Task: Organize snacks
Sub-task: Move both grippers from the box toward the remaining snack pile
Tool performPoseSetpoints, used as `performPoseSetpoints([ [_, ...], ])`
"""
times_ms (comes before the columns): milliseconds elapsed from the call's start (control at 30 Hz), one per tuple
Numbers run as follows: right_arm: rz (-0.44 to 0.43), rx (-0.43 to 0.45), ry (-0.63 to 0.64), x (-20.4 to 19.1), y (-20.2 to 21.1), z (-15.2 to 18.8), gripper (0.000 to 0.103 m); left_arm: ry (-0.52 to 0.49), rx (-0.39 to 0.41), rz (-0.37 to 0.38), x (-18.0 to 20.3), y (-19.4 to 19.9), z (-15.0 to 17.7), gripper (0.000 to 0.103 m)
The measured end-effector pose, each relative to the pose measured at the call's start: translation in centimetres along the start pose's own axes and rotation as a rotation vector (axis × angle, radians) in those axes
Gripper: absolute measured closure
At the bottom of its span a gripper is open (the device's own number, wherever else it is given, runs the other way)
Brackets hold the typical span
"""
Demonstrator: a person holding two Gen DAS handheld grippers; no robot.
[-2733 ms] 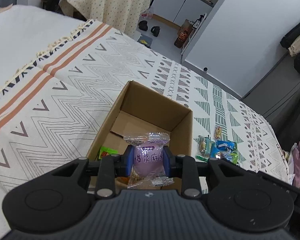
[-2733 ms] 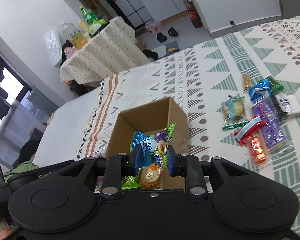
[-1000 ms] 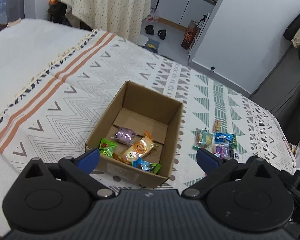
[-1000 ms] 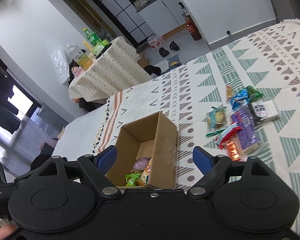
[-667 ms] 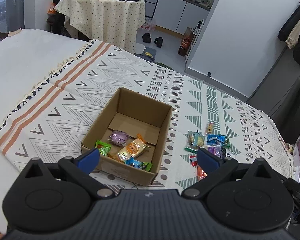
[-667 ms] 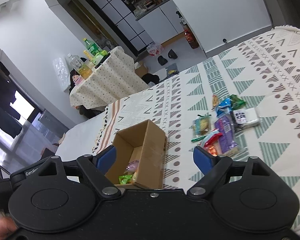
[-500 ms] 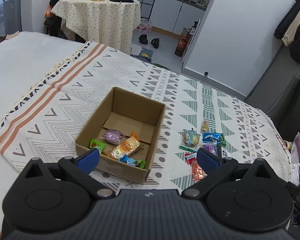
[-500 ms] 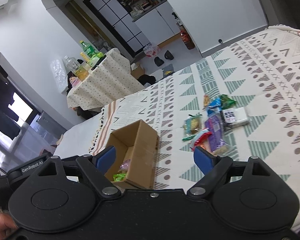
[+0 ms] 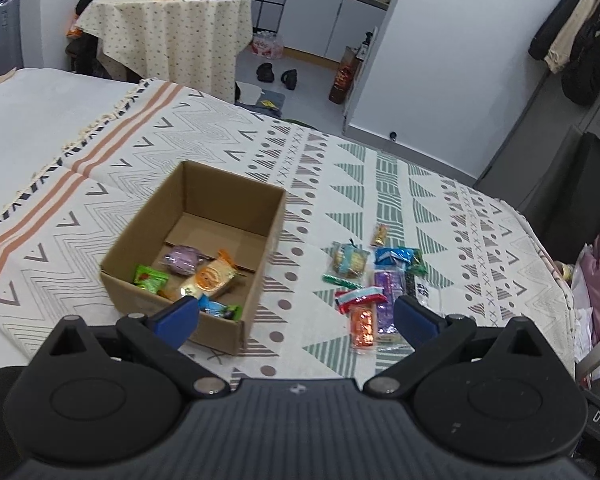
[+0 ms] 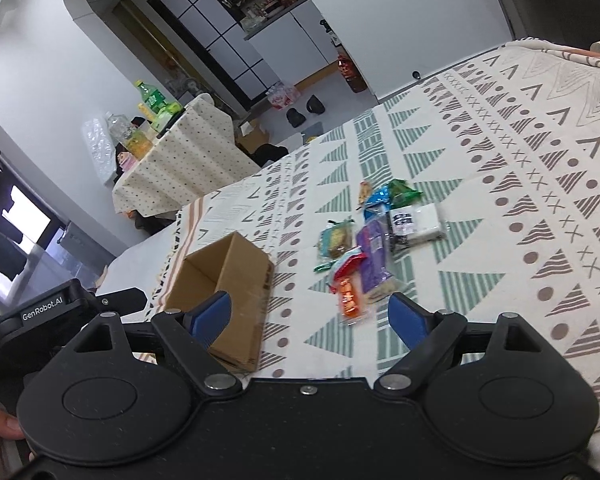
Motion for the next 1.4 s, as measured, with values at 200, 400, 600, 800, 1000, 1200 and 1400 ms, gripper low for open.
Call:
performPoseSetpoints([
  [200,0.015,-0.005,-0.017,2.0,-0.7,-0.8,0.018,-0.013,-0.023,0.016,1.7,-1.5,0.6,0.000],
  [400,0.022,-0.022,-0.014,3.5,-2.3,-1.5,0.018,-0.050,-0.036,0.021,3.4,-3.3,0.9,0.000],
  [600,0.021,-0.042,-0.033,5.0,-4.4,-2.1,0.018,-0.065,-0.051,0.022,4.7,-5.5,0.9,0.000],
  [800,0.032,-0.067,-0.032,6.4,-6.7,-2.8,0.018,-0.086,-0.079,0.017,5.7,-8.3,1.0,0.001],
  [1000,0.044,-0.101,-0.040,7.7,-8.9,-3.1,0.018,-0.102,-0.103,0.009,6.1,-11.4,1.0,0.003],
  [1200,0.056,-0.132,-0.047,9.0,-11.3,-3.4,0.019,-0.126,-0.147,0.009,6.7,-15.0,1.4,0.011],
  [1400,0.065,-0.152,-0.052,10.3,-13.6,-4.1,0.019,-0.138,-0.195,0.002,7.0,-18.6,1.8,0.019],
])
Point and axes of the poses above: each gripper's, at about its wrist camera, not at the fingertips, and y roughly against the way its jaws point, x to its right, z to its underside, the point moved 4 cm from there along -y, roughly the way its jaws point, and after that the axes turned 6 degrees about y, right-handed, at the moved point
